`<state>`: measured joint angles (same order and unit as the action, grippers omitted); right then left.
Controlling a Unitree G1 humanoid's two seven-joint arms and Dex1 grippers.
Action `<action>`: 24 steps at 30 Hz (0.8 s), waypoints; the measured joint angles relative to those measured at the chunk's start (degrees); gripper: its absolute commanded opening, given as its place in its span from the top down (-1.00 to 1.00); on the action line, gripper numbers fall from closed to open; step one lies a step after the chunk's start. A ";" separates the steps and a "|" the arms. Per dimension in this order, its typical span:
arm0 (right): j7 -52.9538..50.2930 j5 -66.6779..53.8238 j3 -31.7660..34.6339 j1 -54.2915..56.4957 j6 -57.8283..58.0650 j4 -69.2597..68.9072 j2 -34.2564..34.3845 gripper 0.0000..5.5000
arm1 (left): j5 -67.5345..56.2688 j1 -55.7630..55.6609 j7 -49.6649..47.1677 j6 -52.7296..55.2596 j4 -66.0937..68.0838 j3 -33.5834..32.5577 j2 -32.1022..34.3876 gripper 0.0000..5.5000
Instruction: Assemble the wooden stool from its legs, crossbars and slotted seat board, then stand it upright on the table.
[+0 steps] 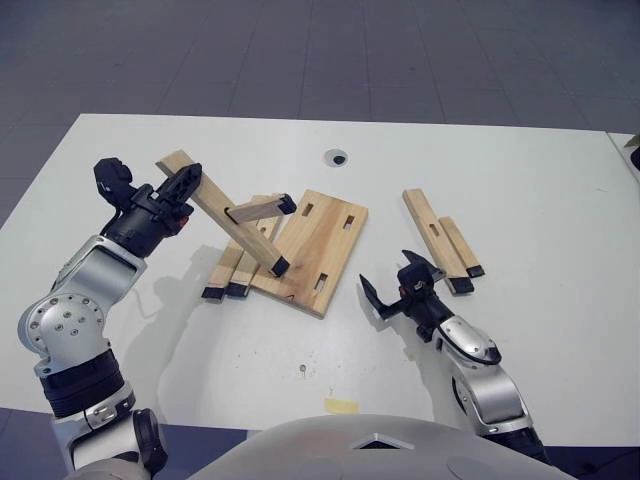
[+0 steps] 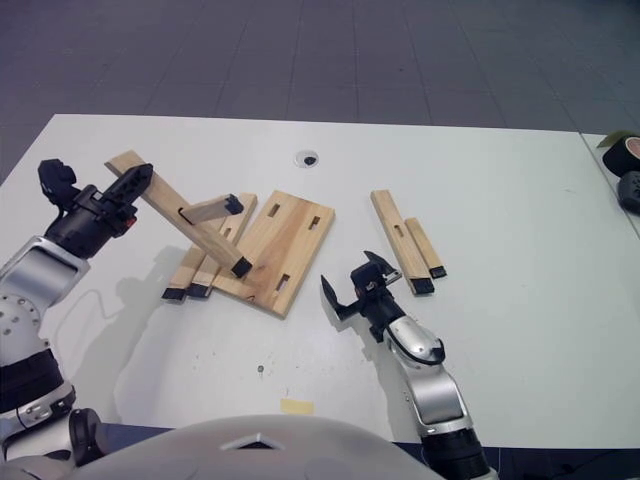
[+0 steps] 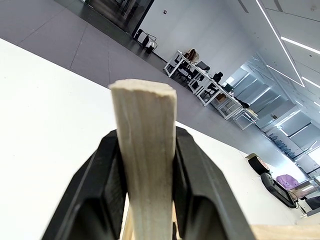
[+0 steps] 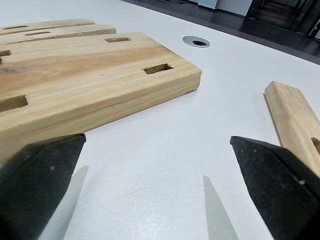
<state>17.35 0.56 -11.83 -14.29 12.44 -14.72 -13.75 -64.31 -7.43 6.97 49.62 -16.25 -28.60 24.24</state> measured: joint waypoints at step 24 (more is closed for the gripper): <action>1.60 -0.65 -0.07 0.11 0.66 -1.06 -0.77 -0.96 | 10.38 5.79 6.10 -11.79 -6.25 8.25 1.21 0.62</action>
<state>18.95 -0.10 -11.90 -14.17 13.10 -15.78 -14.52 -53.93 -1.64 13.07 37.83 -22.49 -20.35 25.45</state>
